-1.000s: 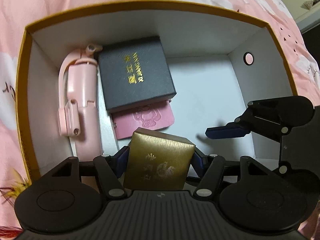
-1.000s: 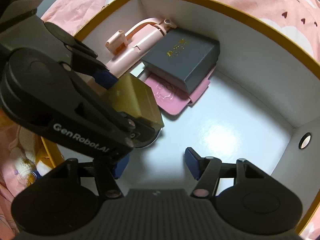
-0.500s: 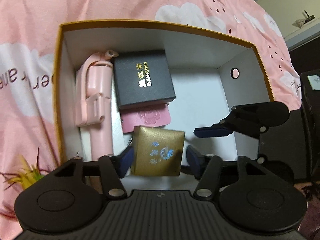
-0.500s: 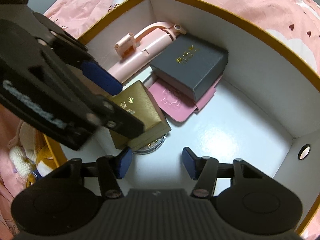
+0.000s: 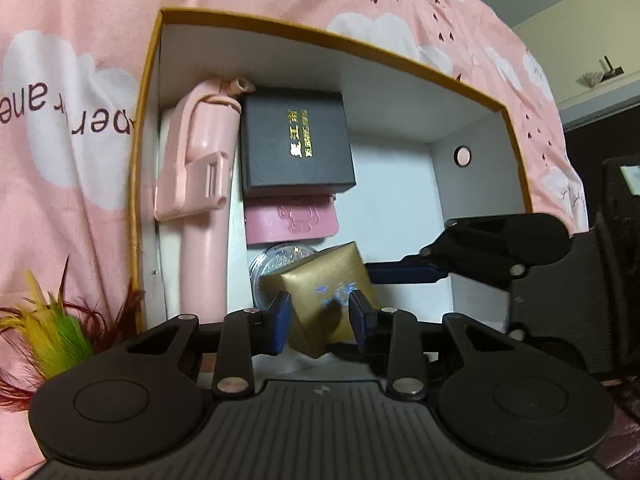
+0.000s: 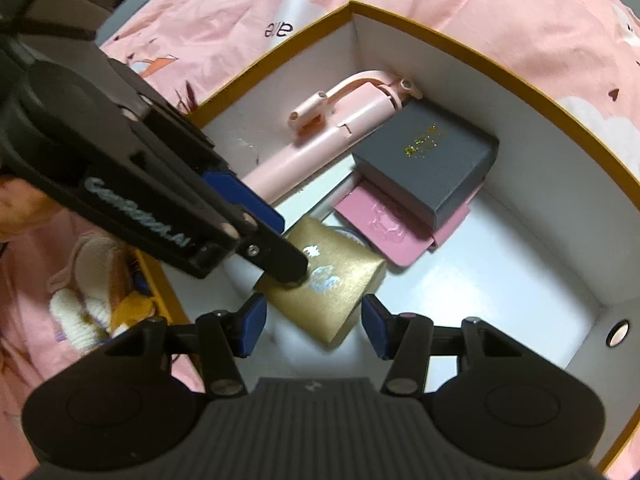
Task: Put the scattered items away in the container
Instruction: 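Lower the gold box onto the pink wallet and open the left gripper, then withdraw both grippers from the shoebox toward the plush toys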
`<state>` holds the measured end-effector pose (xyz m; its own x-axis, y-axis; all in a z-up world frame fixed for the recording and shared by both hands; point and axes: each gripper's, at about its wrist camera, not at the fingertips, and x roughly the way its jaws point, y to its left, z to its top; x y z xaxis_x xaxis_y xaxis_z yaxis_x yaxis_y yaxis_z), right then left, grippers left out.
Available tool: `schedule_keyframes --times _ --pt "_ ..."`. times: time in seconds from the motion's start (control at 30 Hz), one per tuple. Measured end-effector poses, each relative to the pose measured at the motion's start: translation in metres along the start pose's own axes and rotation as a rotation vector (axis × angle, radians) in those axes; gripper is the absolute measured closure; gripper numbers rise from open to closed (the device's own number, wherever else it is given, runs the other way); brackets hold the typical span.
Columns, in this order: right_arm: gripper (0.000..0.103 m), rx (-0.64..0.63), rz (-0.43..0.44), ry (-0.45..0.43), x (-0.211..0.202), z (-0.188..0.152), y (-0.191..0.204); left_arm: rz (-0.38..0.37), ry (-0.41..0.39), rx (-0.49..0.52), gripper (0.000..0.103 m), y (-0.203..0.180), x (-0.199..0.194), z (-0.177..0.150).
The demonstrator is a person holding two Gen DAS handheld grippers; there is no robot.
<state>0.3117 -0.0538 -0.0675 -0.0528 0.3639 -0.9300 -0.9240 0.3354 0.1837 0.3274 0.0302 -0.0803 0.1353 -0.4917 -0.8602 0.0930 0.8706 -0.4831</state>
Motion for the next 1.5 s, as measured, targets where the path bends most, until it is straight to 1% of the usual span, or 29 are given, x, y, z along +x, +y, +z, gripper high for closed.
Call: schedule_keyframes --times 0.07,0.13,0.2,0.33,0.57,0.67,0.73,0.8,0.83,0.87,0.9,1.03,1.07,1.13,1.2,1.23,1.33,1.4,1.5 --pt "0.047 0.017 0.009 -0.005 0.003 0.001 0.001 0.006 -0.016 0.01 0.066 -0.001 -0.003 0.0" --pt "0.051 0.052 0.012 -0.018 0.006 0.004 -0.001 0.013 -0.028 0.018 0.066 -0.001 -0.006 0.001" --pt "0.053 0.085 -0.006 -0.029 0.006 0.004 -0.001 0.014 -0.039 0.021 0.066 -0.001 -0.008 0.002" --pt "0.052 0.131 -0.014 -0.044 0.006 0.004 -0.004 0.024 -0.052 0.038 0.066 -0.002 -0.009 0.002" --pt "0.053 0.103 -0.037 -0.027 0.004 0.003 0.0 0.092 -0.088 0.097 0.066 -0.013 -0.017 -0.004" --pt "0.049 0.11 -0.049 -0.029 -0.004 0.002 0.004 0.093 -0.103 0.093 0.066 -0.014 -0.025 -0.01" --pt "0.04 0.117 -0.064 -0.037 -0.011 0.003 0.009 0.097 -0.123 0.096 0.065 -0.016 -0.032 -0.015" --pt "0.039 0.129 -0.091 -0.05 -0.019 0.001 0.013 0.111 -0.16 0.106 0.062 -0.02 -0.041 -0.022" --pt "0.038 0.136 -0.103 -0.059 -0.023 0.0 0.015 0.122 -0.188 0.113 0.06 -0.022 -0.047 -0.026" --pt "0.038 0.144 -0.117 -0.07 -0.028 -0.002 0.017 0.13 -0.208 0.118 0.055 -0.024 -0.051 -0.029" --pt "0.038 0.151 -0.129 -0.08 -0.032 -0.005 0.02 0.137 -0.228 0.127 0.053 -0.027 -0.056 -0.033" --pt "0.038 0.188 -0.186 -0.129 -0.049 -0.015 0.029 0.154 -0.266 0.159 0.053 -0.038 -0.073 -0.049" --pt "0.037 0.203 -0.2 -0.14 -0.052 -0.018 0.031 0.169 -0.276 0.168 0.053 -0.041 -0.076 -0.054" --pt "0.033 0.243 -0.242 -0.163 -0.06 -0.023 0.036 0.207 -0.299 0.197 0.053 -0.048 -0.081 -0.063" --pt "0.033 0.275 -0.293 -0.189 -0.067 -0.03 0.043 0.249 -0.318 0.224 0.053 -0.056 -0.087 -0.074" --pt "0.033 0.284 -0.309 -0.205 -0.071 -0.034 0.046 0.258 -0.32 0.231 0.053 -0.058 -0.09 -0.079" --pt "0.033 0.322 -0.327 -0.267 -0.084 -0.048 0.058 0.265 -0.346 0.231 0.053 -0.062 -0.102 -0.097" --pt "0.033 0.345 -0.319 -0.317 -0.093 -0.058 0.067 0.269 -0.358 0.223 0.053 -0.064 -0.11 -0.109" --pt "0.029 0.39 -0.329 -0.4 -0.108 -0.076 0.083 0.285 -0.384 0.222 0.053 -0.065 -0.121 -0.13"
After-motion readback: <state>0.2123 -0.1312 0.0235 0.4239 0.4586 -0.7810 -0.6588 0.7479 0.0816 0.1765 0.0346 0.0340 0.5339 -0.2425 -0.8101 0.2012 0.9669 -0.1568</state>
